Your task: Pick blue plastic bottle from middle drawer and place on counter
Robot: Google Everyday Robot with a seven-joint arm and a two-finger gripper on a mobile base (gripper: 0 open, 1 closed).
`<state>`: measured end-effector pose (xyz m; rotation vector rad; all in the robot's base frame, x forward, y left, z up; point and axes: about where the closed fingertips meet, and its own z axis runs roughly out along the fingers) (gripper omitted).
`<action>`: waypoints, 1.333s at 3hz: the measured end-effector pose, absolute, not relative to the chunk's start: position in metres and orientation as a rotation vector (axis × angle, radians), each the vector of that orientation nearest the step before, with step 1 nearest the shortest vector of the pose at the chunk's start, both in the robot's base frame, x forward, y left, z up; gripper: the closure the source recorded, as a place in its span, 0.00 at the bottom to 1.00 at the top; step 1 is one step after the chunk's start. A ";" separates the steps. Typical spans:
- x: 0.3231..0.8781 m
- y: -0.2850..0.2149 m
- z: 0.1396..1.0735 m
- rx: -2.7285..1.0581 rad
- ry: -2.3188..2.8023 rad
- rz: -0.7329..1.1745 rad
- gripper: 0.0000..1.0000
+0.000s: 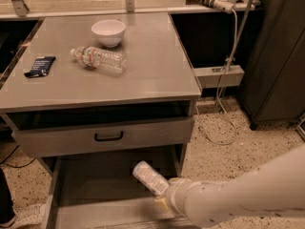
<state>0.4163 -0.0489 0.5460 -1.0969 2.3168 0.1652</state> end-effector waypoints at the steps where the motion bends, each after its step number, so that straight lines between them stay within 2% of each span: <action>1: 0.414 -0.076 0.568 -1.050 2.298 0.106 1.00; 3: 0.416 -0.083 0.573 -1.048 2.287 0.082 1.00; 4: 0.414 -0.106 0.589 -1.015 2.263 0.028 1.00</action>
Offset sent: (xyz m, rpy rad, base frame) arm -0.0020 -0.0245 0.0196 -0.0129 -0.0427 -0.0356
